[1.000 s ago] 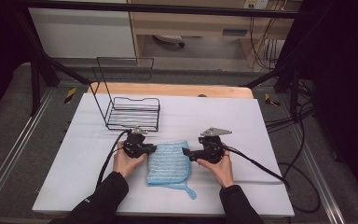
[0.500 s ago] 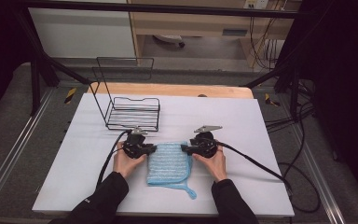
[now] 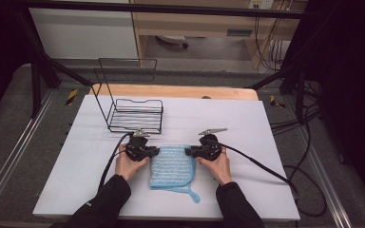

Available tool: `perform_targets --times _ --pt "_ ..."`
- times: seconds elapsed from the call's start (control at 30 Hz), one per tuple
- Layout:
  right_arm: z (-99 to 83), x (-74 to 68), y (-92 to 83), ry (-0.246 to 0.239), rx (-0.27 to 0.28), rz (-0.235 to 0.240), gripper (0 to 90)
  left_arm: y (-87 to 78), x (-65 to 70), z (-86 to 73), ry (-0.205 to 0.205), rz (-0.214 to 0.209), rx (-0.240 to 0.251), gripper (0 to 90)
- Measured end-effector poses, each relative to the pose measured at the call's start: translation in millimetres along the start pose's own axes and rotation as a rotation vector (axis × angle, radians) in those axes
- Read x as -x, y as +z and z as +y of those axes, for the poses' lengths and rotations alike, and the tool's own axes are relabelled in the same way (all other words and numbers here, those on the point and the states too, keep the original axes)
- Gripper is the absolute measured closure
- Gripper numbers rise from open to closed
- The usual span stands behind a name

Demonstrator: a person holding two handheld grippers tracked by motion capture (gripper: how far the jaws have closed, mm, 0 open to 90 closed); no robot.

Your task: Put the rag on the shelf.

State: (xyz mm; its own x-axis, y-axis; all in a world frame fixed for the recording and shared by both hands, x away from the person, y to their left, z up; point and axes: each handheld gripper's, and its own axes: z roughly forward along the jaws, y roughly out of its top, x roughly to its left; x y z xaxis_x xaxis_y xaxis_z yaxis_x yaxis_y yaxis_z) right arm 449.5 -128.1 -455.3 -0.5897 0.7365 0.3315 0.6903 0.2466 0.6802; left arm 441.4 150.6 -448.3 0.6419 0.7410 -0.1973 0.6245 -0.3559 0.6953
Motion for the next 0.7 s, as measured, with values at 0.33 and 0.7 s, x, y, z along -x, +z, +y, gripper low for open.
perform_targets --times 0.33,0.7 --pt "0.5 -2.8 -4.1 0.034 -0.003 0.009 77.0 -3.4 -2.9 0.5 -0.036 -0.027 0.01 82.6" --pt "4.3 -9.4 -19.9 0.03 0.056 0.038 77.8 -20.7 -2.4 4.3 -0.038 -0.059 0.072 82.8"
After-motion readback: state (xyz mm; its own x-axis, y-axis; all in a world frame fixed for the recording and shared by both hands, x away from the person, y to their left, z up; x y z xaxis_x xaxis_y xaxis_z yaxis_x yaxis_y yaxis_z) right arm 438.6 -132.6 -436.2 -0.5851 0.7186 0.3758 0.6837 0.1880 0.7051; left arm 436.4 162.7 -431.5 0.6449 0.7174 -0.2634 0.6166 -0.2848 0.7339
